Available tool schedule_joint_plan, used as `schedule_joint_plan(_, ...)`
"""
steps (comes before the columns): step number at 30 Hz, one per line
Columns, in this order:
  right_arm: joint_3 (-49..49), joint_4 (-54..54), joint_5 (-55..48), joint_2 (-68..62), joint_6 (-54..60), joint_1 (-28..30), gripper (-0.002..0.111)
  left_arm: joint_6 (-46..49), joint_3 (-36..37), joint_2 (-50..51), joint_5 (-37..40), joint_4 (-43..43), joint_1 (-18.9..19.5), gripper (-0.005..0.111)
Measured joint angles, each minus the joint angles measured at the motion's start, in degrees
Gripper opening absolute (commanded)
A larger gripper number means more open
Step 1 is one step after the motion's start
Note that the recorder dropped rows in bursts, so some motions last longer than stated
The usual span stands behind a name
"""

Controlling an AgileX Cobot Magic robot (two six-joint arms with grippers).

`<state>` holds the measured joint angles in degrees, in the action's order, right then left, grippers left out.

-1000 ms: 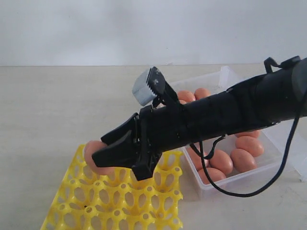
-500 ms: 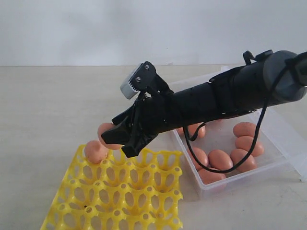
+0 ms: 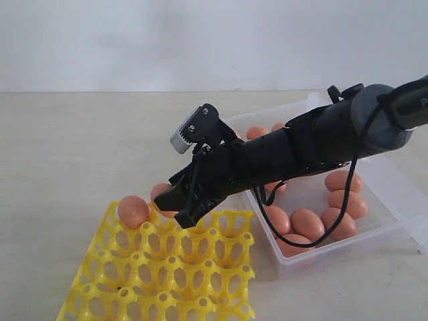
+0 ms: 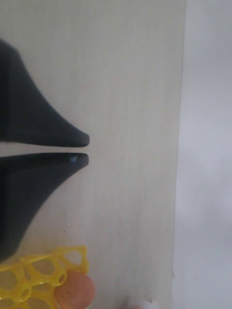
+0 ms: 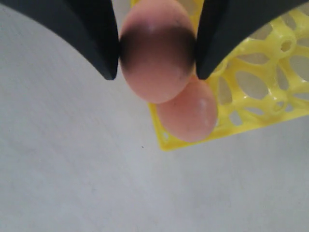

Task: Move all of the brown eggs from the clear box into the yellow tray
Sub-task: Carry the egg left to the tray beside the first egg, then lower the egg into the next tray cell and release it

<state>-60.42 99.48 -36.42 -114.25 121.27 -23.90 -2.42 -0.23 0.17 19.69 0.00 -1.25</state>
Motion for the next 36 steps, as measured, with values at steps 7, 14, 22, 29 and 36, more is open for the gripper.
schedule_joint_plan(7,0.0,0.0,-2.47,0.0,0.0,0.0,0.009,0.0,0.0,0.0,0.0,0.0,0.0,0.004)
schedule_joint_plan(14,0.0,0.0,-3.65,-0.13,0.0,0.0,0.009,0.0,0.0,0.0,0.0,0.0,0.0,0.004)
schedule_joint_plan(22,0.0,0.0,-6.43,-2.26,-0.09,0.0,0.009,0.0,0.0,0.0,0.0,0.0,0.0,0.004)
schedule_joint_plan(29,0.0,-0.8,-6.04,-2.26,-0.09,0.0,0.01,0.0,0.0,0.0,0.0,0.0,0.0,0.004)
schedule_joint_plan(36,0.0,-3.62,-5.81,-2.26,-1.53,0.0,0.01,0.0,0.0,0.0,0.0,0.0,0.0,0.004)
